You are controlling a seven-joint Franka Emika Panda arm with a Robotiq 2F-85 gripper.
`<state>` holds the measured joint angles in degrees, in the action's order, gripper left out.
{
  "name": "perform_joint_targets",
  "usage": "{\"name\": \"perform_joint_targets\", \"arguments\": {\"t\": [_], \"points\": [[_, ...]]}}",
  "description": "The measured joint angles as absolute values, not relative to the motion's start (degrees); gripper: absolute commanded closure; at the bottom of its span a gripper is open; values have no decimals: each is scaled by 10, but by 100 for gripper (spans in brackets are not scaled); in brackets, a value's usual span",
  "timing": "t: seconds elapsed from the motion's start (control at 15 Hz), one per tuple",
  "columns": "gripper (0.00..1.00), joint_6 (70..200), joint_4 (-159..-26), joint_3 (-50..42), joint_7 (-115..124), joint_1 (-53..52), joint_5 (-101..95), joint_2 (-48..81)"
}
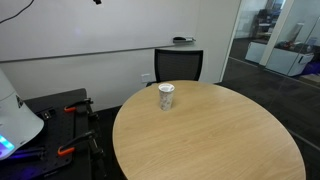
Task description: Pick the marker from the cup and put it on the table
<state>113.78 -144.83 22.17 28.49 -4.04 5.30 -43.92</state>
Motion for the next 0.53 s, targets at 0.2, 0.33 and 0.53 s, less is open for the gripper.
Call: {"name": "perform_joint_targets", "arguments": {"t": [0.2,0.33,0.53], "points": [[0,1149,-1405,222,285,-32,37,-370],[0,1149,-1371,221,285,-25,22,-320],[0,1149,-1325,215,285,-20,-2,-245]]}}
